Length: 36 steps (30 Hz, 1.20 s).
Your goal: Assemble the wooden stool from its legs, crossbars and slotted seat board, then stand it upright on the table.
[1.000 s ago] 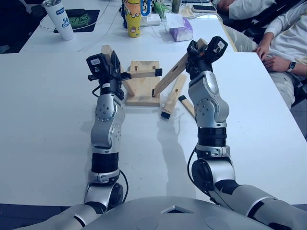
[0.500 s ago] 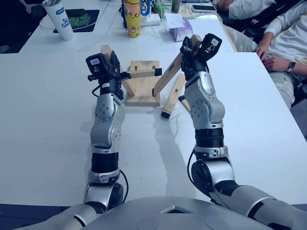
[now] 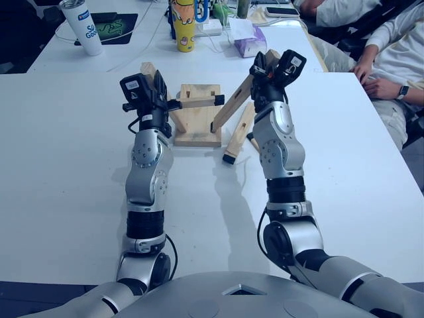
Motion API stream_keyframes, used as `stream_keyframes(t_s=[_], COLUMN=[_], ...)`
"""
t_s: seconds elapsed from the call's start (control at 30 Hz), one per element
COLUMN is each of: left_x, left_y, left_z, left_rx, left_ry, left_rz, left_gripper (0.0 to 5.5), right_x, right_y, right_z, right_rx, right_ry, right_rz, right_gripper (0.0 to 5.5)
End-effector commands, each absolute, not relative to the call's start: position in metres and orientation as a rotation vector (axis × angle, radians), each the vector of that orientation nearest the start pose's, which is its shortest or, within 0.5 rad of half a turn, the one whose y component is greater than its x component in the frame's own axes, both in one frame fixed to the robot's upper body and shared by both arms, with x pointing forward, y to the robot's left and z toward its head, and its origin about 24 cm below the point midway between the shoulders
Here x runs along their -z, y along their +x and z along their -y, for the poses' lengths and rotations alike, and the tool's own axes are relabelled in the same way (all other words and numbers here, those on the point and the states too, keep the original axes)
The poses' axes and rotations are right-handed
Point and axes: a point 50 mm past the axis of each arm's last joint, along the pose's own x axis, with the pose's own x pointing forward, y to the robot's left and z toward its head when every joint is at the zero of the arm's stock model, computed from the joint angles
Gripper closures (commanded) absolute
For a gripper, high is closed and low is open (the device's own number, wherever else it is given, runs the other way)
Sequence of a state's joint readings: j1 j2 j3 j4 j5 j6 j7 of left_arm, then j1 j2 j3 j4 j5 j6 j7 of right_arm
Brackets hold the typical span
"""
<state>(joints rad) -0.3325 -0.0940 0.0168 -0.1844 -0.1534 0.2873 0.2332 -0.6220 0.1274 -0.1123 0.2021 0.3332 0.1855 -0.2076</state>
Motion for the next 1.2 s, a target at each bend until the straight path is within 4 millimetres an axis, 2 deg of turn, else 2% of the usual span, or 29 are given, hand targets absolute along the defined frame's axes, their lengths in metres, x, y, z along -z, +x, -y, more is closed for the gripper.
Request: stream_keyframes(t_s=[0.03, 0.17, 0.4, 0.73, 1.0, 1.2], left_x=[-0.122, -0.122, -0.121, -0.116, -0.116, -0.119], left_y=[0.295, 0.294, 0.289, 0.280, 0.280, 0.281], left_z=[-0.109, -0.108, -0.109, -0.109, -0.103, -0.096], left_rx=[-0.082, -0.080, -0.091, -0.113, -0.091, -0.029], left_ry=[-0.332, -0.336, -0.347, -0.361, -0.388, -0.438], left_rz=[0.071, 0.070, 0.055, 0.026, 0.033, 0.059], left_gripper=[4.47, 4.47, 4.47, 4.47, 4.47, 4.47], right_x=[-0.122, -0.106, -0.085, -0.086, -0.096, -0.091], right_y=[0.346, 0.339, 0.325, 0.308, 0.319, 0.320], right_z=[0.093, 0.079, 0.078, 0.052, 0.041, 0.039], right_rx=[0.021, -0.047, -0.060, -0.271, -0.335, -0.359], right_ry=[0.326, 0.279, 0.336, 0.288, 0.234, 0.164], right_rz=[0.013, -0.078, -0.244, -0.397, -0.447, -0.503], right_gripper=[4.48, 4.48, 4.48, 4.48, 4.48, 4.48])
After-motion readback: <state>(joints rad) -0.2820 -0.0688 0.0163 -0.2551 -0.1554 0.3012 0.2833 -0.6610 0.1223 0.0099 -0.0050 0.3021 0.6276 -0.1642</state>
